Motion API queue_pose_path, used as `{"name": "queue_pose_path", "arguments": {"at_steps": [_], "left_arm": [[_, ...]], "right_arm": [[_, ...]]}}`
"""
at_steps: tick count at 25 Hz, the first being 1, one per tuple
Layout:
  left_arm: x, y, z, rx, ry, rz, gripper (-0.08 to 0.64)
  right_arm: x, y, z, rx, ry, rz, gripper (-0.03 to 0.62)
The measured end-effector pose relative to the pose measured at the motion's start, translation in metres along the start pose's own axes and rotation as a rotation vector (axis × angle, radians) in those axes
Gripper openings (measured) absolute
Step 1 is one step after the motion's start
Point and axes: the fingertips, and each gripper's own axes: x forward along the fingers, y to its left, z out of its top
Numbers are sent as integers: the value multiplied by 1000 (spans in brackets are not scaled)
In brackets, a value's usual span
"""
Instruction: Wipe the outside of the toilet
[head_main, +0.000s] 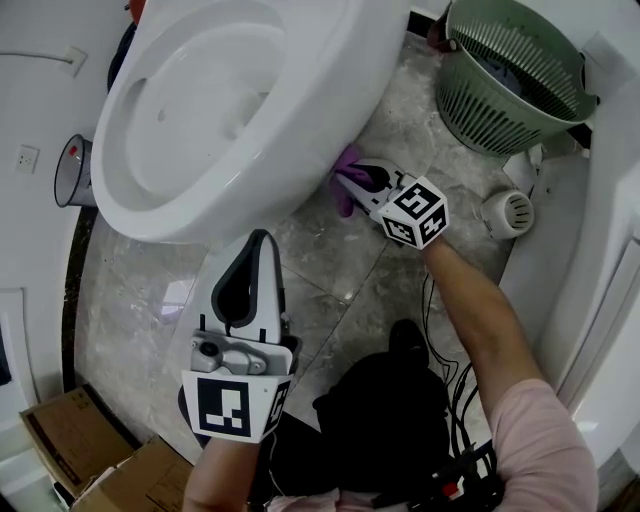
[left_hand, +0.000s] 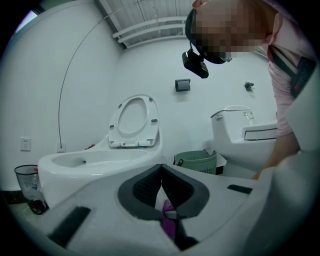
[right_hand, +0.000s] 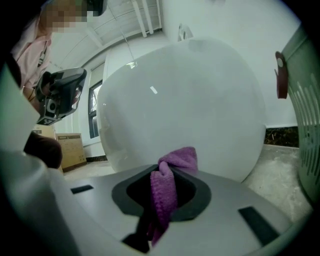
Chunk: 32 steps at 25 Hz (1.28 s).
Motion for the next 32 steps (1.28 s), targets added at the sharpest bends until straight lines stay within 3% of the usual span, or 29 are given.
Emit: {"name": "queue_pose_path", "arguments": {"at_steps": [15,32], "left_arm": [[-38,20,2,-5,-20,54,9],[-90,45,16,12,-46,139,9]], "right_arm": [[13,64,-9,-57,37,98,58],[46,175,0,-109,27,293,58]]}}
